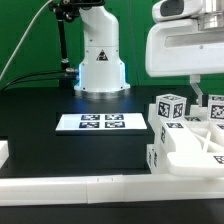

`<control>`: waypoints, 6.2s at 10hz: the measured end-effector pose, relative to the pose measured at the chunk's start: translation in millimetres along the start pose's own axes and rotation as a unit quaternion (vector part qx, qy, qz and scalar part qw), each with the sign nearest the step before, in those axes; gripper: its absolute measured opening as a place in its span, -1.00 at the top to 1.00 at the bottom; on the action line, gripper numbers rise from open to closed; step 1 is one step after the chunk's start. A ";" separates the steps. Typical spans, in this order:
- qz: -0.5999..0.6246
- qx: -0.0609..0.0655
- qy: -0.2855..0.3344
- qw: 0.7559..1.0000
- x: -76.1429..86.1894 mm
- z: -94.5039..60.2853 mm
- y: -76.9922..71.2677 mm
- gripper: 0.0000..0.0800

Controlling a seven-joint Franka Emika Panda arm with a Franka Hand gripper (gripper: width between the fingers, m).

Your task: Assemble chair

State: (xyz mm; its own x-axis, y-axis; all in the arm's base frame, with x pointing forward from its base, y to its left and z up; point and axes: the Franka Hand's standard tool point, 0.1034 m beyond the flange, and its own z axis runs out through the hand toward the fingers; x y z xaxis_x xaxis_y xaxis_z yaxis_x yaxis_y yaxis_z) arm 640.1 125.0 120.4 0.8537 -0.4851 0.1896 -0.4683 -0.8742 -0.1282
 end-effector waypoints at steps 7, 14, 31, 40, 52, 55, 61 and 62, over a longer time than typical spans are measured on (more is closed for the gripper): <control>0.183 0.008 -0.025 0.983 6.9 -2.0 6.6 0.11; -0.180 0.011 -0.029 0.983 -13.7 1.9 0.5 -0.62; -0.309 -0.039 -0.028 0.950 1.0 11.2 -2.9 0.29; 0.103 -0.047 -0.027 0.993 7.4 11.7 10.5 0.29; 0.470 -0.032 -0.040 0.881 8.8 12.4 14.6 0.29; 0.212 -0.021 -0.050 0.976 3.9 17.1 7.3 -0.53; -0.067 -0.013 -0.055 0.996 3.5 12.6 0.5 -0.62; -0.137 -0.009 -0.056 0.989 4.5 12.3 2.1 -0.62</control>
Offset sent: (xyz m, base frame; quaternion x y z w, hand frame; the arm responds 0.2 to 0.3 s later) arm -0.0030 -0.0144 -0.0018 -0.0019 -0.0382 0.2532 0.9667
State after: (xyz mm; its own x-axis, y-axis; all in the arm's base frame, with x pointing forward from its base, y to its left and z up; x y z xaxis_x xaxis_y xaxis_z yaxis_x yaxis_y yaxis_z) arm 645.8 121.2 108.9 0.9684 -0.2257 0.1059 -0.2193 -0.9732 -0.0692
